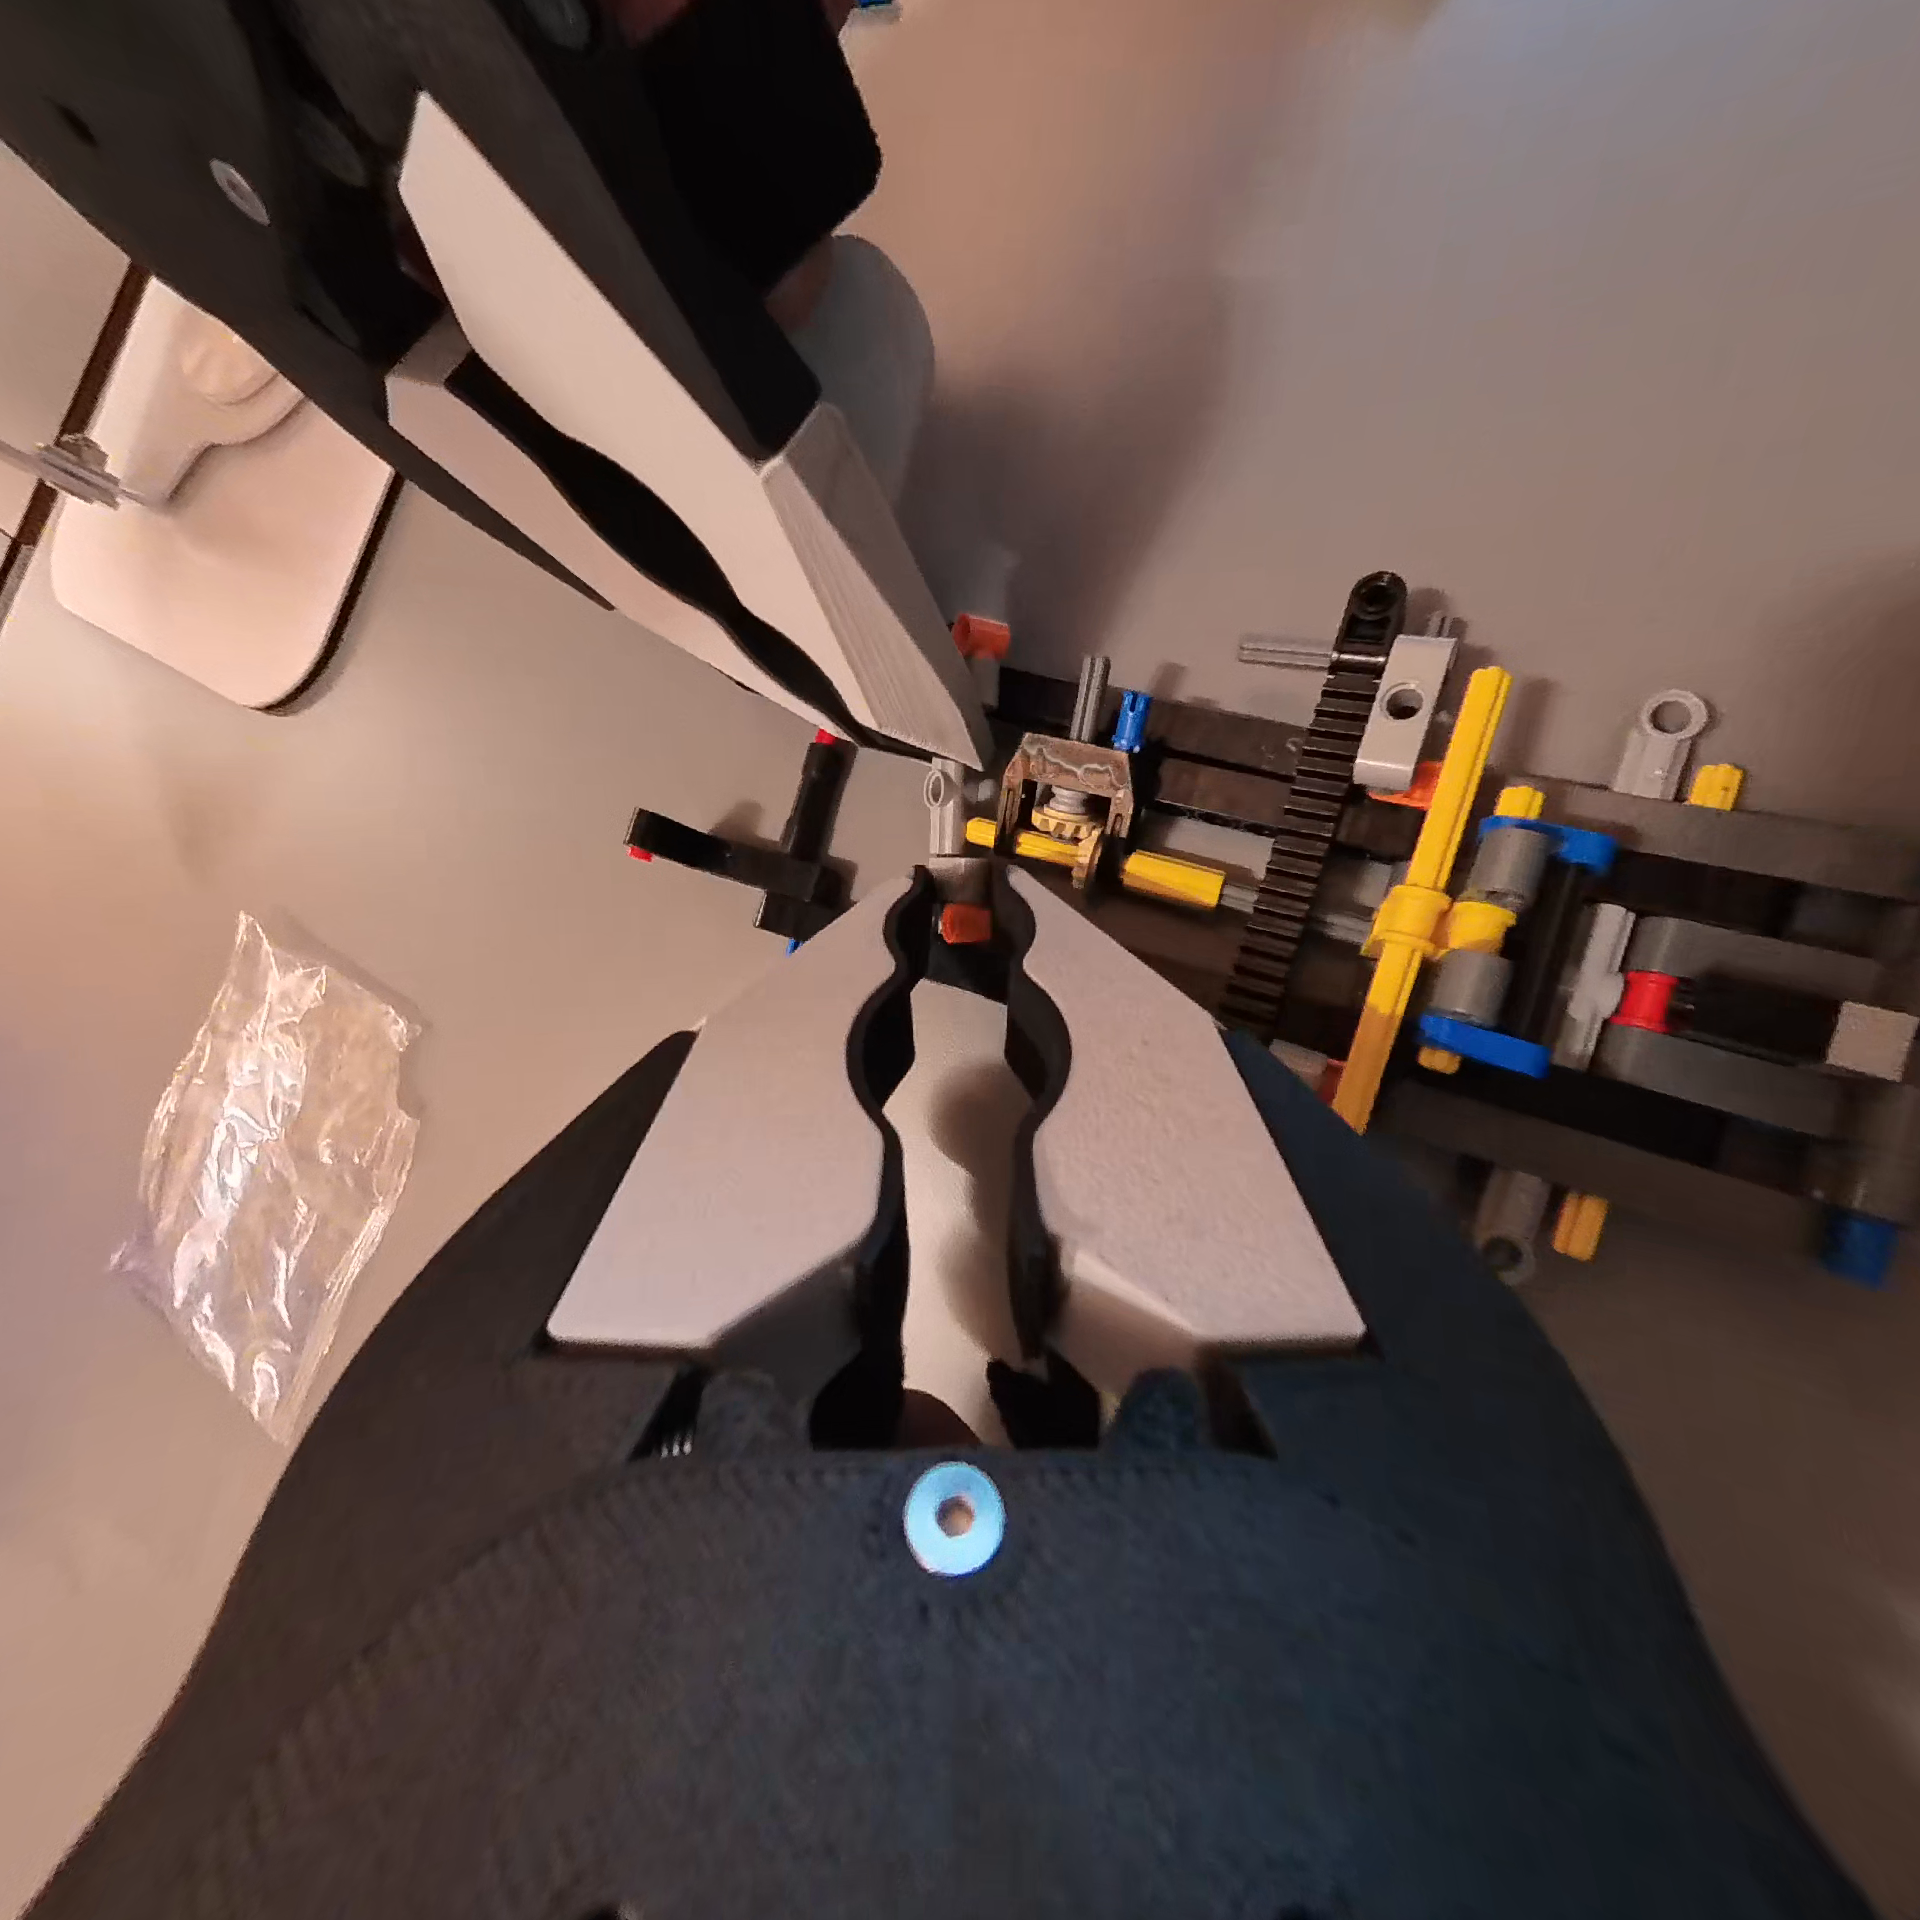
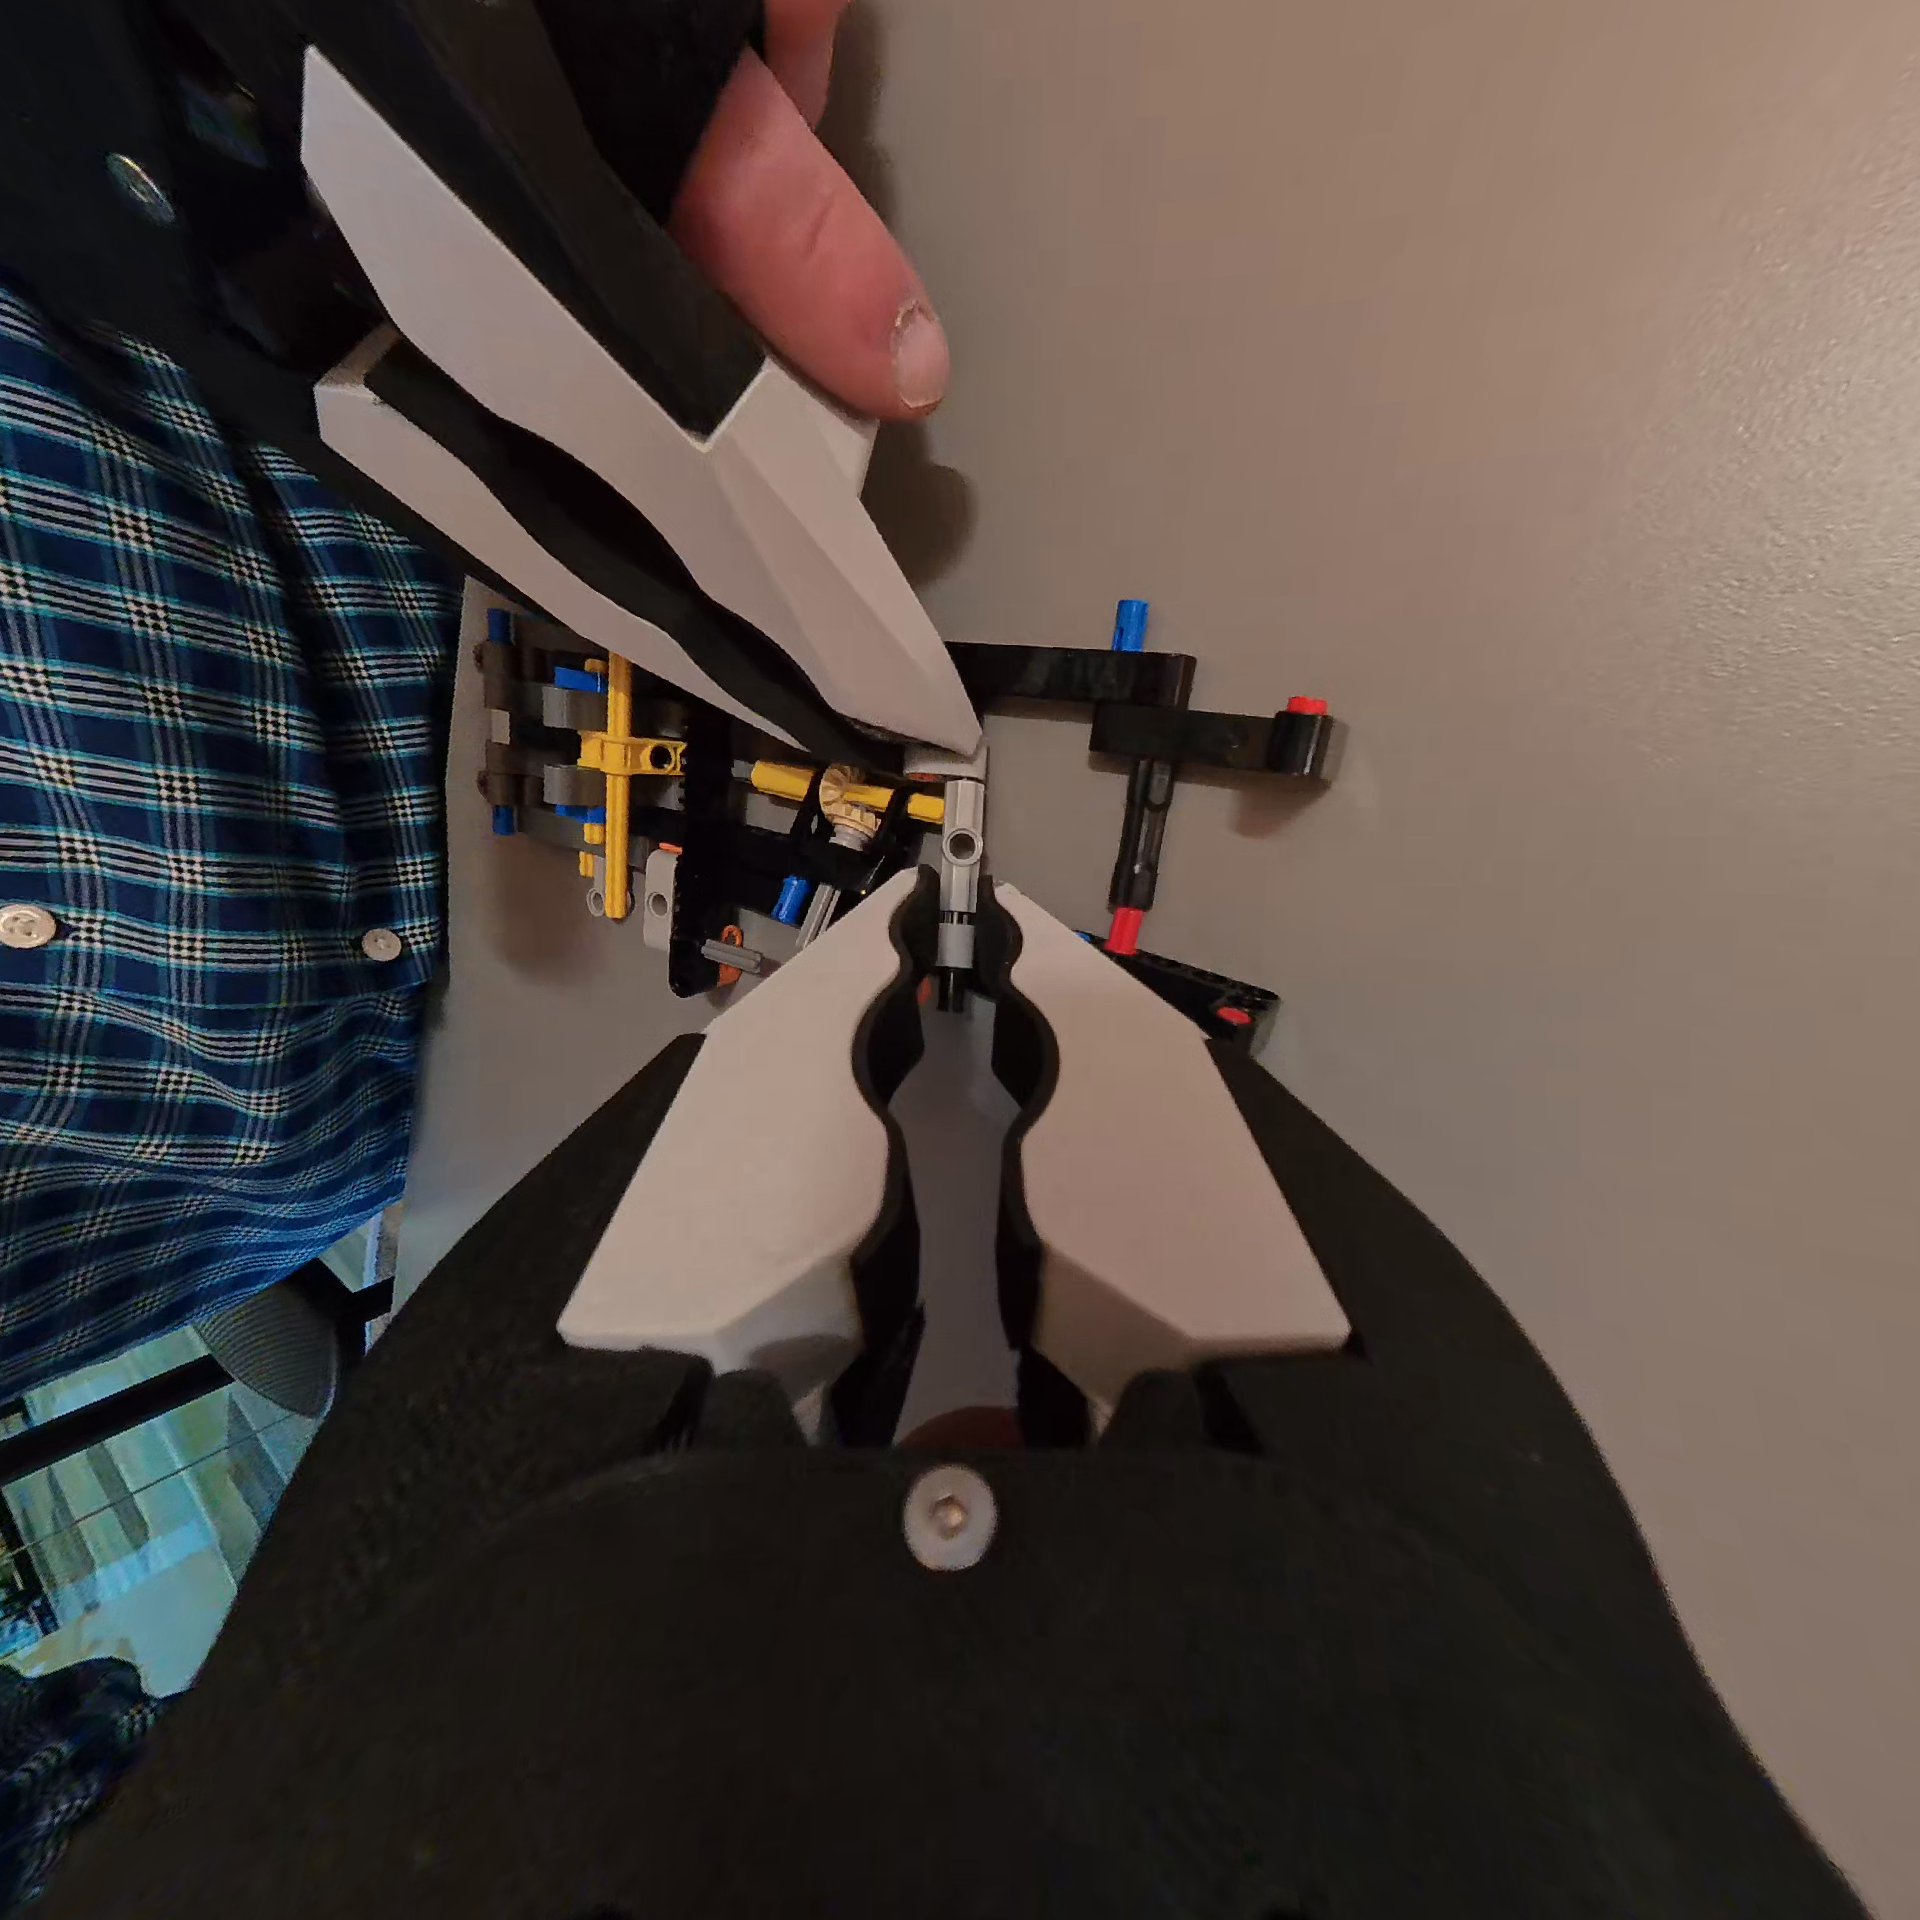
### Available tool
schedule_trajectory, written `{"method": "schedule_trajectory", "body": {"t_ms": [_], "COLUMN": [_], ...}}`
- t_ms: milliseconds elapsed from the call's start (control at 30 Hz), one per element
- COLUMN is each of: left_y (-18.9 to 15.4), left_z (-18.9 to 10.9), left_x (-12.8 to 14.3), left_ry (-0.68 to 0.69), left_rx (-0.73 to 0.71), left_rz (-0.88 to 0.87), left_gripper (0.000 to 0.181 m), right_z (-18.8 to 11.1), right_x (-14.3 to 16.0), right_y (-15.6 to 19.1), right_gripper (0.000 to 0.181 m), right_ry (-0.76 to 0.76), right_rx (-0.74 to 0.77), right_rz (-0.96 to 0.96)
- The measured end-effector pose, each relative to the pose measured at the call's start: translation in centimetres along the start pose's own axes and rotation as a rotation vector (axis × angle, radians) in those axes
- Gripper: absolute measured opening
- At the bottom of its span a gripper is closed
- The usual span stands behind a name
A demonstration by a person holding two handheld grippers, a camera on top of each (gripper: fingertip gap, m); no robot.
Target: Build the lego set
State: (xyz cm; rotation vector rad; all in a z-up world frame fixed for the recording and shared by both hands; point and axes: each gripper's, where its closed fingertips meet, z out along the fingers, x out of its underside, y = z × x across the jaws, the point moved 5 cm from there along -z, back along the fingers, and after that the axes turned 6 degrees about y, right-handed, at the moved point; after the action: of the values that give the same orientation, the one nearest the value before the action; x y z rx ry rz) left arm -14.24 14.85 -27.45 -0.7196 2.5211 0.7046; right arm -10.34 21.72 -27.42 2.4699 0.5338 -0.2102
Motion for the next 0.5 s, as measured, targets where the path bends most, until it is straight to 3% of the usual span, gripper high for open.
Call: {"method": "schedule_trajectory", "body": {"t_ms": [233, 500], "left_y": [0.3, 0.6], "left_z": [0.0, 0.0], "left_x": [0.0, -0.1], "left_ry": [-0.005, -0.019], "left_rx": [0.034, 0.133], "left_rz": [-0.036, -0.110], "left_gripper": [0.006, 0.006], "right_z": [-0.3, -1.0], "right_x": [-0.1, -0.1], "right_y": [0.4, 1.6], "right_gripper": [0.010, 0.012], "right_ry": [-0.028, 0.030], "right_rx": [0.121, 0.401], "right_rz": [-0.055, -0.257]}}
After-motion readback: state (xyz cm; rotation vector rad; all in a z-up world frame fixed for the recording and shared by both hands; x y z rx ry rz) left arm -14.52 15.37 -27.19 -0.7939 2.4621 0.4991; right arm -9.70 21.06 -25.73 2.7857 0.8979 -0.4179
